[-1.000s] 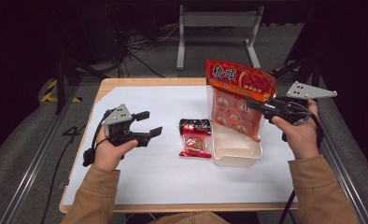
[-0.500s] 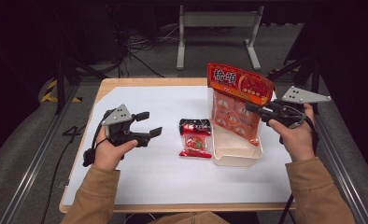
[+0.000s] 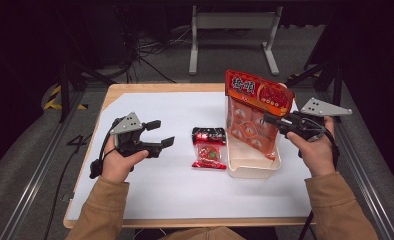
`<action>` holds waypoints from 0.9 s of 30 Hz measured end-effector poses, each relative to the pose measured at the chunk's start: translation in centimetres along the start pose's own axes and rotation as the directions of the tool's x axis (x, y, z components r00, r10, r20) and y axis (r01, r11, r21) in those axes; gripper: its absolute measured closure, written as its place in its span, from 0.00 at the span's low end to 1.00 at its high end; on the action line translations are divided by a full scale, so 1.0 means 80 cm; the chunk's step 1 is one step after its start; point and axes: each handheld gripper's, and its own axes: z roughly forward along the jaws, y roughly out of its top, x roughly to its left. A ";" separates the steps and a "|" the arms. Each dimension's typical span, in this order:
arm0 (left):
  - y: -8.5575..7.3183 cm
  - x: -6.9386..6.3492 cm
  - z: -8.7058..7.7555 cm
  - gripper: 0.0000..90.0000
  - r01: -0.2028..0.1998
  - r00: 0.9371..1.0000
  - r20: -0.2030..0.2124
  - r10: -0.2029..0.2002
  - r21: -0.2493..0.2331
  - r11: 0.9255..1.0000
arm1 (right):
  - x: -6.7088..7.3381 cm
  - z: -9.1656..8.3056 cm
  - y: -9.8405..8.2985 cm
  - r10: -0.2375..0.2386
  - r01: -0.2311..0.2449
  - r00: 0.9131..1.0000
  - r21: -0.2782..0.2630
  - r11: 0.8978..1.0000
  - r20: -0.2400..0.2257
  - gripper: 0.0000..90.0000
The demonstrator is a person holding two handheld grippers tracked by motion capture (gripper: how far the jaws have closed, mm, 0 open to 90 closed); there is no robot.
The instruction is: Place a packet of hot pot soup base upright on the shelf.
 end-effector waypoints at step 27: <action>-0.004 0.003 0.003 0.24 0.014 1.000 0.006 -0.014 -0.005 1.000 | 0.004 0.020 -0.045 0.009 -0.008 1.000 0.019 1.000 -0.023 0.79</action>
